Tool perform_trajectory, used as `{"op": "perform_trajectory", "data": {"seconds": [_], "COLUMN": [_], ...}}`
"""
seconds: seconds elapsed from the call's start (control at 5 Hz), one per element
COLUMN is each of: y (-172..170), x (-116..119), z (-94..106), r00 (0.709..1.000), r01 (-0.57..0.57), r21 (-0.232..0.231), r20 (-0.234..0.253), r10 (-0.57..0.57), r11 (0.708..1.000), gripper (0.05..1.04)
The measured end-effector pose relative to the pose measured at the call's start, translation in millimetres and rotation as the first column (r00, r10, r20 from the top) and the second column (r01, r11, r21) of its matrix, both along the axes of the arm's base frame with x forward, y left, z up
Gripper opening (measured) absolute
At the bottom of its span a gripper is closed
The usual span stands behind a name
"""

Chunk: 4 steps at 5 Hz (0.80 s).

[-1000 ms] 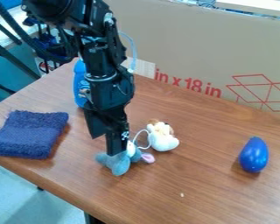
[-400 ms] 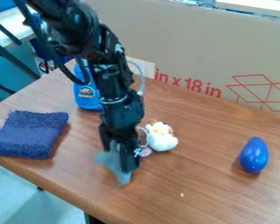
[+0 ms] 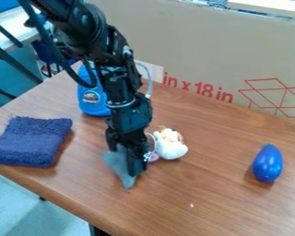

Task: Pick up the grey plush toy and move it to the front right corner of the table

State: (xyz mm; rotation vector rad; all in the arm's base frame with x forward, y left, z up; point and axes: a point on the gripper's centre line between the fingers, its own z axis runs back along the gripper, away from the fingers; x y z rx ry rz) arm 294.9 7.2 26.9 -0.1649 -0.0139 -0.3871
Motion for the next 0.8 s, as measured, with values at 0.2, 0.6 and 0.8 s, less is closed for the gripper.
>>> {"op": "perform_trajectory", "data": {"seconds": [0.2, 0.6, 0.8], "y": [-10, -54, -98], "x": [-8, -17, -11], "z": [4.9, 30.9, 39.7], "r00": [1.0, 0.997, 0.982], "r01": [0.027, 0.069, 0.174], "r21": [0.036, 0.111, 0.133], "r20": [-0.003, 0.025, 0.052], "r10": [-0.027, -0.073, -0.182], "r11": [0.999, 0.991, 0.976], "gripper": [0.695, 0.692, 0.692]}}
